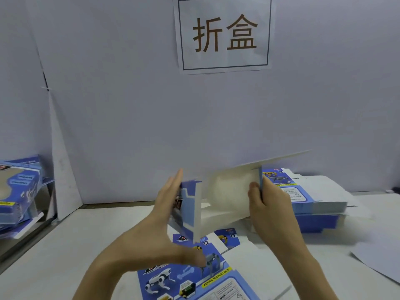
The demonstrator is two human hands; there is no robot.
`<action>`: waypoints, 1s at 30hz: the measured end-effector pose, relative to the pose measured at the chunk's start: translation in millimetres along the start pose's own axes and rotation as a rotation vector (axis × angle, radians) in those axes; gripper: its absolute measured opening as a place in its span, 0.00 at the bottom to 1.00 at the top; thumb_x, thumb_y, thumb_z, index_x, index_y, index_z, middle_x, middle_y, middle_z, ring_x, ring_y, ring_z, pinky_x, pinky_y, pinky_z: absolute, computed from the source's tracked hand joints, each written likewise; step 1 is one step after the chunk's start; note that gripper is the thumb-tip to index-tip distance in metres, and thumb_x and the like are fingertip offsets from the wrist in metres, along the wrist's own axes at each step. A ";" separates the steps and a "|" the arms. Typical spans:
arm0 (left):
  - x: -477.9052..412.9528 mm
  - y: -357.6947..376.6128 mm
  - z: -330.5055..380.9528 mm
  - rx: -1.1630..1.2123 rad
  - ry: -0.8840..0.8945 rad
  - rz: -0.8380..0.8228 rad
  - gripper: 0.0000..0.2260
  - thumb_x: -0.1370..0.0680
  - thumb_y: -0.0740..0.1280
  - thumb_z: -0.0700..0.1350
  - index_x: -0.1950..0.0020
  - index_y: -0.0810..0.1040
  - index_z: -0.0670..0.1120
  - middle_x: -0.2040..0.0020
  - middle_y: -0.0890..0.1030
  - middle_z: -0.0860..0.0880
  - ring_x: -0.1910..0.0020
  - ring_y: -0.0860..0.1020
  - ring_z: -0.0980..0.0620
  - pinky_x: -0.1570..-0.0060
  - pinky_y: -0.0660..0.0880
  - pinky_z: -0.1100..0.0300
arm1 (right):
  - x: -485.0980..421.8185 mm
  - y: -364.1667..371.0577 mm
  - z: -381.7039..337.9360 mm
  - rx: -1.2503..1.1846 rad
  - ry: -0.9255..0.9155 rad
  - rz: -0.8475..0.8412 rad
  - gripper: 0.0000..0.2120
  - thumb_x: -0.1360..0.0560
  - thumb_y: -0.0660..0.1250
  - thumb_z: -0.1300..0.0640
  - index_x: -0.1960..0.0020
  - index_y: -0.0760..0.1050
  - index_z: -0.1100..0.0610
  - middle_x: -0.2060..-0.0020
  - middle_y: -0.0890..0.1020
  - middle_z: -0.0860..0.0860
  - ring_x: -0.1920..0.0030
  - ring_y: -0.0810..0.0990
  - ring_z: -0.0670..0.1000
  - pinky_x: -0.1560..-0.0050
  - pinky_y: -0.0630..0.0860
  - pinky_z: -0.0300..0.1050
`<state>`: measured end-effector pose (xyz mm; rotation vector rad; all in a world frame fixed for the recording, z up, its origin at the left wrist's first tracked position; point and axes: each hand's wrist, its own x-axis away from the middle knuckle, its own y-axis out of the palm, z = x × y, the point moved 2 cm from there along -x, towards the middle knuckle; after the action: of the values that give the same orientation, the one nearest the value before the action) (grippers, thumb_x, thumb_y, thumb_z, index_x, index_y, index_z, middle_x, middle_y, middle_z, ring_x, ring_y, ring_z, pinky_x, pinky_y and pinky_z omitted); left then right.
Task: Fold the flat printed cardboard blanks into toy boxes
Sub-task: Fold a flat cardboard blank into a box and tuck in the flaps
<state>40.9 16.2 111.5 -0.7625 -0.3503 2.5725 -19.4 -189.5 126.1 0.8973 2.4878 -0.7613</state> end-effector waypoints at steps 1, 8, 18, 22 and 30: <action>-0.3 0.7 -1.4 0.060 -0.035 -0.028 0.26 0.27 0.69 0.59 0.31 0.67 0.57 0.30 0.65 0.63 0.29 0.61 0.66 0.38 0.66 0.68 | -0.8 -0.9 1.1 0.006 0.006 0.016 0.18 0.19 0.56 0.59 0.67 0.60 0.55 0.72 0.70 0.51 0.70 0.67 0.46 0.71 0.67 0.27; -2.4 9.2 4.0 0.075 -0.071 -0.092 0.57 0.52 0.65 0.81 0.26 0.51 0.69 0.25 0.58 0.66 0.33 0.65 0.70 0.45 0.72 0.72 | -1.1 4.8 1.2 0.065 -0.022 0.008 0.16 0.18 0.56 0.57 0.65 0.61 0.53 0.70 0.72 0.51 0.68 0.69 0.47 0.75 0.65 0.34; 5.7 14.5 9.6 -0.253 -0.033 0.506 0.15 0.18 0.60 0.50 0.65 0.66 0.50 0.75 0.71 0.52 0.74 0.69 0.55 0.71 0.67 0.74 | 11.6 14.9 -10.8 0.130 -0.367 -0.060 0.05 0.19 0.59 0.58 0.47 0.73 0.53 0.73 0.70 0.38 0.69 0.74 0.46 0.72 0.68 0.33; 6.1 18.9 15.2 -0.581 -0.013 0.599 0.16 0.18 0.55 0.42 0.66 0.60 0.51 0.76 0.65 0.54 0.76 0.67 0.56 0.76 0.60 0.65 | 15.0 20.7 -11.4 0.111 -0.283 -0.023 0.09 0.20 0.58 0.61 0.58 0.66 0.52 0.73 0.67 0.38 0.74 0.70 0.42 0.72 0.67 0.29; 8.8 3.5 27.6 -0.458 0.106 0.533 0.09 0.20 0.61 0.52 0.57 0.76 0.54 0.71 0.74 0.64 0.68 0.74 0.64 0.69 0.68 0.72 | 12.9 16.5 -5.2 -0.128 -0.105 -0.262 0.11 0.26 0.63 0.51 0.47 0.68 0.37 0.66 0.80 0.39 0.62 0.82 0.45 0.67 0.81 0.43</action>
<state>17.6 14.1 128.8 -1.2973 -0.8154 2.9586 -18.5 -169.7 117.5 0.4799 2.5552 -0.7003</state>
